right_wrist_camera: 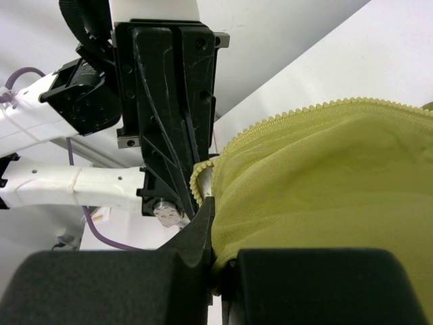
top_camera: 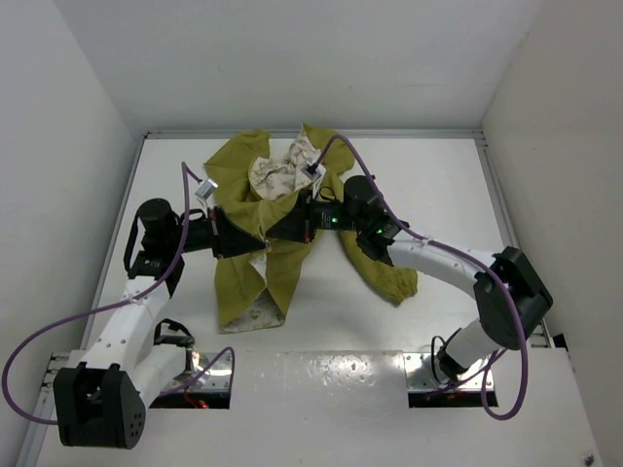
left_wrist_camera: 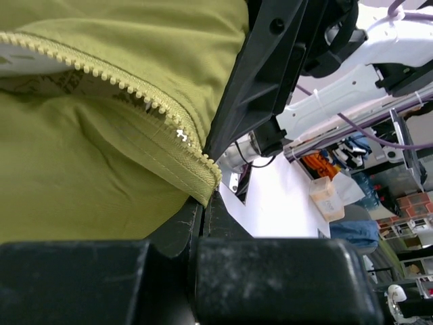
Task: Zip up the jacket
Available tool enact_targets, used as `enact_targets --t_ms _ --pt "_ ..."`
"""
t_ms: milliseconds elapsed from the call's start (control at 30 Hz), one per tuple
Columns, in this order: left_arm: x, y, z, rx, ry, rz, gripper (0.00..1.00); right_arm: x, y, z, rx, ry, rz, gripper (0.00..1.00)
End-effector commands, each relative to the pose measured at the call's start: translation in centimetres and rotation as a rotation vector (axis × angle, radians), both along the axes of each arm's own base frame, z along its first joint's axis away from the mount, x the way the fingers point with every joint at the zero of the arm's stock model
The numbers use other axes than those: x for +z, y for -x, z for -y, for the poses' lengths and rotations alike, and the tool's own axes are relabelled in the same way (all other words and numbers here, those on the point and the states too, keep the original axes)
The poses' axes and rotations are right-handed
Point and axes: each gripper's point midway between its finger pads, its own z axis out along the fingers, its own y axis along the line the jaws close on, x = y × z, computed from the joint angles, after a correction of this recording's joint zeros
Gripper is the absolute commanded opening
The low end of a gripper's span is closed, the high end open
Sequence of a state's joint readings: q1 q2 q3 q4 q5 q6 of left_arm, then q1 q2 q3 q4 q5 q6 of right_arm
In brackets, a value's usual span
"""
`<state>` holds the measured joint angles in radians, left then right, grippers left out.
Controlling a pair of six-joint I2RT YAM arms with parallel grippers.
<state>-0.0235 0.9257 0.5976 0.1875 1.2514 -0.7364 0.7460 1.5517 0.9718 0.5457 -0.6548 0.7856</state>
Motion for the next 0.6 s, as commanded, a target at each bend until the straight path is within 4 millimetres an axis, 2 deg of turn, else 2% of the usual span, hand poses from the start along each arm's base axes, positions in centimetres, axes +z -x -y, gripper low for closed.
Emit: enact_targets --t_ms 0,133,267,300,333,367,400,433,467,500,533,567 --pt "1.9 -0.2 -0.1 0.010 0.024 0.057 0.00 3.1 -0.3 -0.6 -0.002 -0.073 0.088 0.00" --pt "2.8 -0.4 -0.4 0.058 0.042 0.078 0.00 4.0 -1.9 -0.2 -0.045 -0.082 0.096 0.00" --pt "3.0 -1.3 -1.1 0.132 0.039 0.090 0.00 4.8 -5.6 1.2 -0.112 -0.055 0.061 0.00" --pt "2.3 -1.8 -1.3 0.166 0.030 0.050 0.00 4.9 -7.2 2.4 -0.143 -0.047 0.059 0.00" --pt "2.8 -1.8 -1.3 0.166 0.031 0.062 0.01 5.4 -8.0 2.7 -0.143 -0.039 0.050 0.00" --pt "2.8 -1.8 -1.3 0.166 0.031 0.062 0.01 5.0 -8.4 3.1 -0.149 -0.019 0.023 0.00" --pt "2.9 -2.3 -1.3 0.167 0.038 0.042 0.03 3.9 -9.6 4.3 -0.167 0.013 -0.012 0.00" --pt "3.4 -2.8 -1.3 0.179 0.051 0.038 0.03 4.2 -10.0 4.7 -0.173 0.020 -0.014 0.00" --pt "3.9 -3.0 -1.3 0.179 0.074 -0.002 0.04 3.4 -10.2 5.0 -0.167 0.056 -0.026 0.00" --pt "3.8 -4.3 -1.8 0.235 0.078 -0.042 0.07 2.8 -11.3 6.0 -0.196 0.076 -0.043 0.00" --pt "4.9 -5.2 -2.0 0.262 0.075 -0.047 0.08 2.4 -11.2 6.3 -0.187 0.101 -0.073 0.00" --pt "4.4 -6.5 -2.4 0.282 0.053 -0.054 0.10 1.8 -11.9 6.9 -0.196 0.121 -0.084 0.00"
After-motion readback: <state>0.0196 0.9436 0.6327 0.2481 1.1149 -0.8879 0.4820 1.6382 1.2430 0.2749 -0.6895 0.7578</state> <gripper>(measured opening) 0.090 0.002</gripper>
